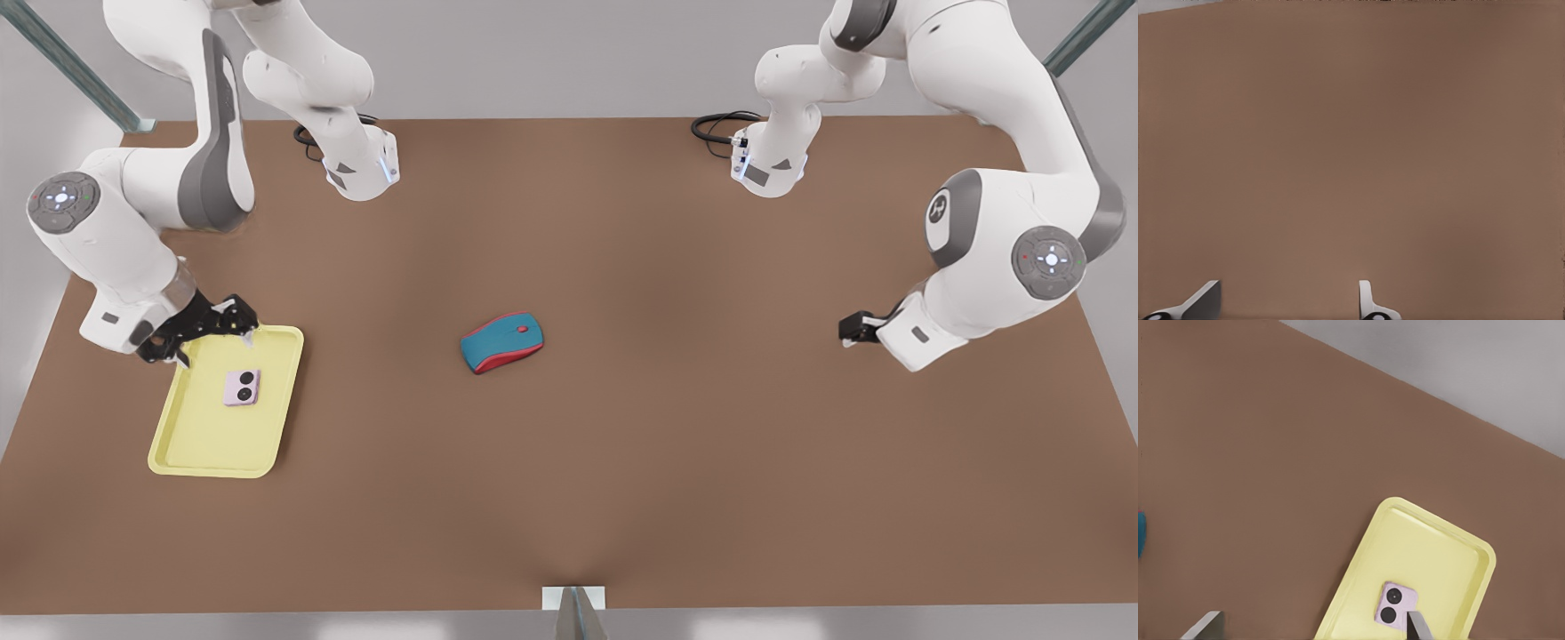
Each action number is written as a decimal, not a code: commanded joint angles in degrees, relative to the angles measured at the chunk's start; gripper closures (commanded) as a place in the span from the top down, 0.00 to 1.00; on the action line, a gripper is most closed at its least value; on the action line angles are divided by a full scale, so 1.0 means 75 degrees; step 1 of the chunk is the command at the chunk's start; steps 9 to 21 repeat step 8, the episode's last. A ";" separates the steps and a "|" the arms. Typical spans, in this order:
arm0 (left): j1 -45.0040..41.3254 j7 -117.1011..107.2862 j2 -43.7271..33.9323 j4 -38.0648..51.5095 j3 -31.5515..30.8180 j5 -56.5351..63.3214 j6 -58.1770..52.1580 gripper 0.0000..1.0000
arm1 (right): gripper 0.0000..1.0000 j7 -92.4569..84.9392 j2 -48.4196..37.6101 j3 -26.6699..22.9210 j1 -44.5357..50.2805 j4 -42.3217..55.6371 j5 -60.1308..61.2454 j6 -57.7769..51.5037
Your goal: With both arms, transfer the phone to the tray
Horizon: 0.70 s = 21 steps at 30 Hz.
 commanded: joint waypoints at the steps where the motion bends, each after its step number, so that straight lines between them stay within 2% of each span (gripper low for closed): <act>1: 0.0004 -0.0857 -0.0041 0.0014 -0.0004 -0.0004 -0.0011 1.00 | 1.00 0.2144 0.0014 -0.0040 -0.0370 0.0687 0.0029 -0.2296; 3: 0.0004 -0.0857 -0.0041 0.0014 0.0019 -0.0004 -0.0011 1.00 | 1.00 0.2132 0.0037 -0.0860 0.0263 0.0687 0.0052 -0.2378; 21: 0.0004 -0.0857 -0.0029 0.0014 0.0019 -0.0004 -0.0011 1.00 | 1.00 0.2132 0.0073 -0.0884 0.0392 0.0676 -0.0030 -0.2320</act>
